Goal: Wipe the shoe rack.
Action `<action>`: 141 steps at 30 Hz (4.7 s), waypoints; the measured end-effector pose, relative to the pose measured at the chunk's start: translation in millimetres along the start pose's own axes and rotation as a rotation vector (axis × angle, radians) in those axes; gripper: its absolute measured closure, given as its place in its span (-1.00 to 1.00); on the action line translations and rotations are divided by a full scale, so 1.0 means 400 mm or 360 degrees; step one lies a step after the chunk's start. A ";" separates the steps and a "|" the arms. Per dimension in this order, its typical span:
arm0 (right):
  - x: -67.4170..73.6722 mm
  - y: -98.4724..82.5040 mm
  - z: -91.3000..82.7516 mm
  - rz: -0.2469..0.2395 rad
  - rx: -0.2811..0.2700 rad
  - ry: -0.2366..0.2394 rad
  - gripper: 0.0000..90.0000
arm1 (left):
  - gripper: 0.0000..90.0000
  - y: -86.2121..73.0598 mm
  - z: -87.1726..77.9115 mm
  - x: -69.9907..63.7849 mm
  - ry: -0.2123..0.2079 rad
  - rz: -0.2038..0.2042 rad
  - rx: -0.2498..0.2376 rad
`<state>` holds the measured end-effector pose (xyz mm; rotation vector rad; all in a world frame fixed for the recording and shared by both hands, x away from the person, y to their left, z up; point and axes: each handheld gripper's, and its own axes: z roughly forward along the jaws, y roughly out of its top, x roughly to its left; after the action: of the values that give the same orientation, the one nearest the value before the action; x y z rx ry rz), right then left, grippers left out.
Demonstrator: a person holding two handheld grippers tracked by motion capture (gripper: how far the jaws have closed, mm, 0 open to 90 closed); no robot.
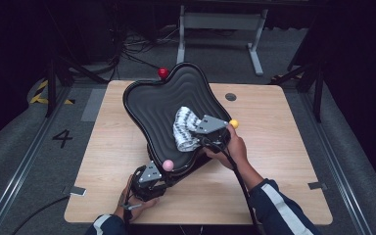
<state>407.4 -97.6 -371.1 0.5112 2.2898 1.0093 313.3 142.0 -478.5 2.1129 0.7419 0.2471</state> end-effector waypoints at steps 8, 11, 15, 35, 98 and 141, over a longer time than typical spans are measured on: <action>-0.061 -0.053 -0.017 0.0108 0.0088 -0.0122 0.78 | 0.60 0.001 0.000 -0.001 0.0009 0.0013 0.0010; -0.085 -0.076 -0.025 0.0117 0.0139 -0.0219 0.78 | 0.60 0.001 0.002 -0.002 0.0019 0.0017 -0.0001; -0.109 -0.097 -0.034 0.0171 0.0156 -0.0221 0.78 | 0.60 0.002 0.004 -0.005 0.0020 0.0008 -0.0004; 0.001 -0.062 -0.042 0.0085 -0.0041 0.0055 0.78 | 0.61 0.011 0.016 -0.021 0.0064 -0.0015 0.0004; 0.007 -0.143 -0.106 -0.0087 0.0019 0.0008 0.78 | 0.60 0.039 0.060 -0.058 0.0008 -0.0003 -0.0010; -0.086 -0.218 -0.071 0.0072 0.0143 -0.0182 0.76 | 0.61 0.072 0.107 -0.075 -0.0067 0.0018 0.0000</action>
<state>405.4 -187.7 -409.9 0.6439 2.2378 0.8784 319.3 82.8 -479.2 2.1160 0.7056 0.2080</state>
